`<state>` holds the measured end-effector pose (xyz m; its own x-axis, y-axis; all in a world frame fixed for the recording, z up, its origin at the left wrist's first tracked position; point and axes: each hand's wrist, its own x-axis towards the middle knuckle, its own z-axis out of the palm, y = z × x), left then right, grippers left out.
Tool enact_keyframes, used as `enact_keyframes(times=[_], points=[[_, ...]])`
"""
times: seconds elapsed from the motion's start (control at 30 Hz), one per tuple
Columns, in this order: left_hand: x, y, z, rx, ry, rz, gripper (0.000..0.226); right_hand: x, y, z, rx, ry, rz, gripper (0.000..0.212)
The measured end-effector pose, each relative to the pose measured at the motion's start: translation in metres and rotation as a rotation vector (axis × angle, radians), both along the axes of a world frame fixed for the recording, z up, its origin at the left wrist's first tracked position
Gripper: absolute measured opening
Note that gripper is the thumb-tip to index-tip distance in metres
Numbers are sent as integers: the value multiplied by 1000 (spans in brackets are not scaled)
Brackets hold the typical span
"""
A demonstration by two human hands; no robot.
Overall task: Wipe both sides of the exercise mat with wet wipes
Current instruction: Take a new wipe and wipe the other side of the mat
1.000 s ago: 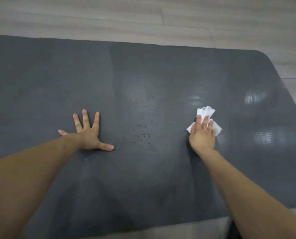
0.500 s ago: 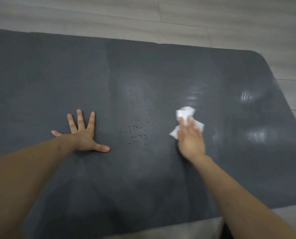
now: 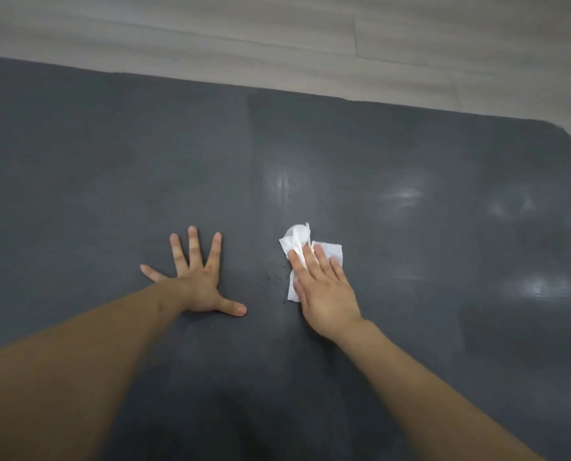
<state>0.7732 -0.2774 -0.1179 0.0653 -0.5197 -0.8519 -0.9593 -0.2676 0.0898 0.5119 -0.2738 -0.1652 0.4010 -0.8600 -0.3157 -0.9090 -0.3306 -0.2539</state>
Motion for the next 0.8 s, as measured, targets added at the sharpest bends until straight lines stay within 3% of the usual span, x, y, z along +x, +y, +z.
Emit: enact_keyframes(times=[0.23,0.33,0.43,0.63,0.7,0.8], points=[[2,-8,-12,32,-9,2,159,97,-228,-5,-42,11,52,55],[4,-10,-15,28,-10,1,160,114,-266,-6,-61,38,110,52],[4,-12,-16,25,-12,9,161,98,-217,-11,-84,9,154,53],[5,-10,-13,2,8,15,162,20,11,-2,-51,-17,402,57],[5,-10,-13,-4,7,15,162,13,7,-1,-14,19,471,58],[5,-10,-16,-9,9,16,162,47,-81,-4,-92,30,442,57]])
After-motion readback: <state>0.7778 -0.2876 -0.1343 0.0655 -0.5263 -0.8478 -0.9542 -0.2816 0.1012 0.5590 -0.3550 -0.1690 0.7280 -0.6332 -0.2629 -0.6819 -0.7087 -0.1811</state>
